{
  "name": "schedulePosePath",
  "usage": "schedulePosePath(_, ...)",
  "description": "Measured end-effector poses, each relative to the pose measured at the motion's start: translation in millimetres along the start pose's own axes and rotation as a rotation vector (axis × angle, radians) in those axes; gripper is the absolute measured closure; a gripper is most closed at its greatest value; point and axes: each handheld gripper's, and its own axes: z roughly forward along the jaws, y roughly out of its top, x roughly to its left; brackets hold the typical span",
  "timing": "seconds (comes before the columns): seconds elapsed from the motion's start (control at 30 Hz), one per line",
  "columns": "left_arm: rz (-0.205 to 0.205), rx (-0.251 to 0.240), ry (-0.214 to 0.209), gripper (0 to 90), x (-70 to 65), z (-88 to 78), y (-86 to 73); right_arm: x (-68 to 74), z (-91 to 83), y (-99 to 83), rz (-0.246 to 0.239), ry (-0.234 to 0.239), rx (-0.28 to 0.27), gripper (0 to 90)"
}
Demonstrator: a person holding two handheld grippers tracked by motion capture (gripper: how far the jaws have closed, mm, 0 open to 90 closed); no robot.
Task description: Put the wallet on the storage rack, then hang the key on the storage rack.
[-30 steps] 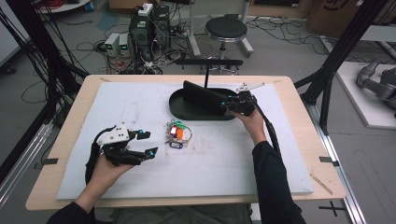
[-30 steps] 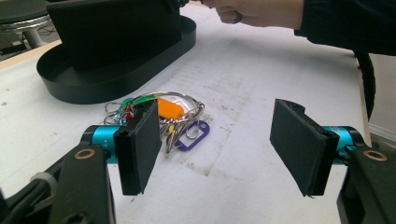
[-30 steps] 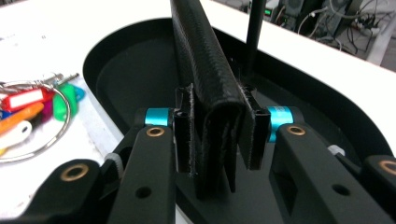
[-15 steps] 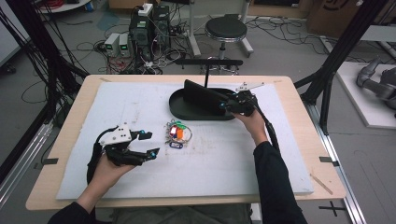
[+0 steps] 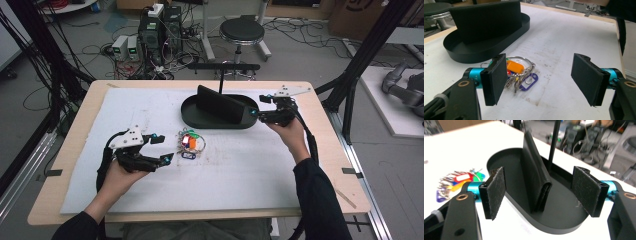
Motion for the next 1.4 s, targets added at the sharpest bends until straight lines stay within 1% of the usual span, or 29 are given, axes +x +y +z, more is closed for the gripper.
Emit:
schedulePosePath(0.07,-0.007,-0.002,0.006,27.4,1.8,1.2,-0.7,3.5,-13.3,-3.2,-0.010,-0.014,-0.022,28.6)
schedulePosePath(0.17,-0.017,-0.009,0.015,26.6,6.1,1.7,-2.8,7.9,-30.4,-10.5,-0.007,-0.037,-0.040,26.9)
schedulePosePath(0.2,-0.031,-0.019,0.022,26.5,7.7,1.2,-4.0,10.1,-36.0,-13.2,0.001,-0.052,-0.048,26.6)
schedulePosePath(0.23,-0.032,-0.021,0.027,26.5,9.2,0.7,-4.7,13.4,-42.6,-16.9,0.017,-0.077,-0.057,25.3)
schedulePosePath(0.3,-0.046,-0.024,0.043,26.5,11.4,0.3,-6.9,18.8,-51.3,-22.7,0.031,-0.121,-0.077,24.4)
schedulePosePath(0.33,-0.046,-0.021,0.049,26.5,11.9,-0.2,-7.5,23.6,-57.0,-27.5,0.049,-0.149,-0.091,24.5)
schedulePosePath(0.4,-0.041,-0.024,0.061,26.5,13.0,-2.0,-8.7,29.5,-63.4,-34.4,0.058,-0.183,-0.104,24.5)
schedulePosePath(0.5,-0.044,-0.034,0.077,26.5,14.1,-4.6,-7.9,40.5,-71.4,-45.4,0.095,-0.210,-0.131,27.6)
schedulePosePath(0.53,-0.041,-0.035,0.081,26.5,14.5,-5.0,-7.5,46.1,-74.7,-51.9,0.107,-0.233,-0.154,27.8)
schedulePosePath(0.6,-0.039,-0.042,0.087,26.5,14.6,-5.2,-6.7,51.6,-77.8,-59.4,0.121,-0.254,-0.179,30.4)
schedulePosePath(0.63,-0.040,-0.045,0.087,26.5,14.6,-5.1,-6.4,53.2,-79.3,-63.1,0.122,-0.254,-0.190,31.4)
schedulePosePath(0.7,-0.042,-0.048,0.085,26.5,15.2,-4.6,-5.9,55.7,-81.7,-66.6,0.133,-0.248,-0.185,31.9)
schedulePosePath(0.77,-0.042,-0.049,0.085,26.5,17.3,-3.2,-5.8,55.1,-84.0,-68.2,0.150,-0.233,-0.188,31.9)
schedulePosePath(0.8,-0.050,-0.051,0.086,26.5,18.3,-2.0,-5.9,54.9,-85.1,-68.9,0.153,-0.237,-0.187,32.0)
schedulePosePath(0.83,-0.049,-0.046,0.090,26.5,19.6,-1.3,-6.1,55.0,-85.8,-69.6,0.161,-0.242,-0.186,32.2)
schedulePosePath(0.9,-0.056,-0.041,0.096,26.5,20.8,0.0,-6.6,53.8,-85.9,-71.6,0.168,-0.225,-0.188,32.2)
schedulePosePath(0.93,-0.060,-0.042,0.095,26.5,21.0,0.8,-6.7,54.1,-85.3,-72.4,0.171,-0.231,-0.181,32.3)
schedulePosePath(0.97,-0.058,-0.036,0.095,26.6,21.4,1.0,-6.4,54.5,-84.5,-73.3,0.169,-0.232,-0.175,32.5)
schedulePosePath(1.03,-0.070,-0.031,0.104,28.9,21.0,3.1,-6.3,55.3,-81.8,-75.2,0.164,-0.221,-0.162,34.9)
schedulePosePath(1.1,-0.075,-0.028,0.105,29.1,21.3,5.6,-6.5,58.1,-78.0,-76.7,0.128,-0.226,-0.144,33.8)
schedulePosePath(1.17,-0.077,-0.021,0.105,30.2,21.7,8.5,-6.7,62.4,-74.4,-77.9,0.079,-0.233,-0.136,33.8)
schedulePosePath(1.23,-0.082,-0.008,0.108,32.1,22.0,12.3,-6.9,66.0,-70.8,-77.8,0.038,-0.243,-0.113,34.0)
schedulePosePath(1.3,-0.093,0.012,0.120,34.6,22.0,16.3,-7.3,68.6,-67.5,-77.8,0.014,-0.247,-0.092,36.3)
schedulePosePath(1.37,-0.105,0.019,0.112,37.0,23.1,19.9,-8.0,70.2,-65.1,-77.5,-0.003,-0.241,-0.086,39.2)
schedulePosePath(1.4,-0.110,0.030,0.120,37.6,23.4,21.7,-8.2,70.6,-64.5,-77.5,-0.008,-0.238,-0.087,39.5)
